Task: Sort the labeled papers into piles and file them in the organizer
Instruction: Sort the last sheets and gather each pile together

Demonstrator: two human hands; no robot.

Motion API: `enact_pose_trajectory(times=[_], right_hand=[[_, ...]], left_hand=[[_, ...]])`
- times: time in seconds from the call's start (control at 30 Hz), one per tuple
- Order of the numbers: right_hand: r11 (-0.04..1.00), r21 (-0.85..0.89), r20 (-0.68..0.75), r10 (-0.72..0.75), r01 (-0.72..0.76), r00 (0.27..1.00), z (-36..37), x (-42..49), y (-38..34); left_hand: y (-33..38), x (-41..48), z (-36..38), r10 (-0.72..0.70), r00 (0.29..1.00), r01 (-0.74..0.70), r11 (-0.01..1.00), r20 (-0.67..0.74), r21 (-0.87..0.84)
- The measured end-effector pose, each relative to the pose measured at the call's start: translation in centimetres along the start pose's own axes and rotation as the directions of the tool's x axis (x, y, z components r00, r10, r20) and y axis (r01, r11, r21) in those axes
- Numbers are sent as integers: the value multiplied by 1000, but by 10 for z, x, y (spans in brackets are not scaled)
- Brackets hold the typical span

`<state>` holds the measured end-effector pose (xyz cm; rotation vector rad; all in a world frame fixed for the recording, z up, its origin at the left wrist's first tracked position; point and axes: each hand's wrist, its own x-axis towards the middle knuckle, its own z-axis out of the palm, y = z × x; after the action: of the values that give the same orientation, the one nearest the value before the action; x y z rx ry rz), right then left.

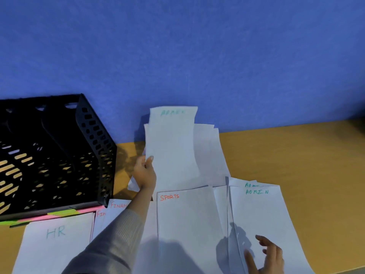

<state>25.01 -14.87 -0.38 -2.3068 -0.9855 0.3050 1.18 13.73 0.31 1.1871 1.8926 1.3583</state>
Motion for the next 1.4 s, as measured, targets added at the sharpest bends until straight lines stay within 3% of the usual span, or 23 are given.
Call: enact_pose_trajectory(times=[0.1, 0.2, 0.3, 0.37, 0.47, 0.6, 0.8, 1.13, 1.4], right_hand=[[998, 64, 17, -11, 10, 1000, 5, 7, -16], [978, 206, 121, -39, 13, 992, 10, 20, -28], [918, 394, 260, -79, -31, 962, 10, 35, -46], [869, 479, 355, -68, -119, 932, 9, 42, -60], [790, 555, 463, -36, -259, 885, 5, 52, -83], [733, 614, 518, -95, -293, 850, 6, 60, -111], [785, 574, 472, -84, -233, 878, 17, 44, -120], [815, 532, 342, 43, -231, 939, 8, 44, -77], [895, 355, 322, 155, -271, 934, -35, 86, 5]], left_hand=[[18, 19, -11, 30, 997, -39, 990, -71, -138], [44, 32, -29, 9, 992, -33, 983, -128, -180], [70, 30, -55, 140, 985, -159, 959, -96, -233], [77, 25, -70, 156, 986, -164, 948, -51, -273], [70, 8, -87, 29, 999, -19, 954, 30, -300], [51, -29, -100, -111, 987, 130, 977, 115, -169], [30, -84, -110, -110, 974, 175, 921, 198, -347], [-6, -90, -144, -204, 970, 234, 934, 134, -269], [-9, -83, -159, -198, 974, 217, 954, 112, -208]])
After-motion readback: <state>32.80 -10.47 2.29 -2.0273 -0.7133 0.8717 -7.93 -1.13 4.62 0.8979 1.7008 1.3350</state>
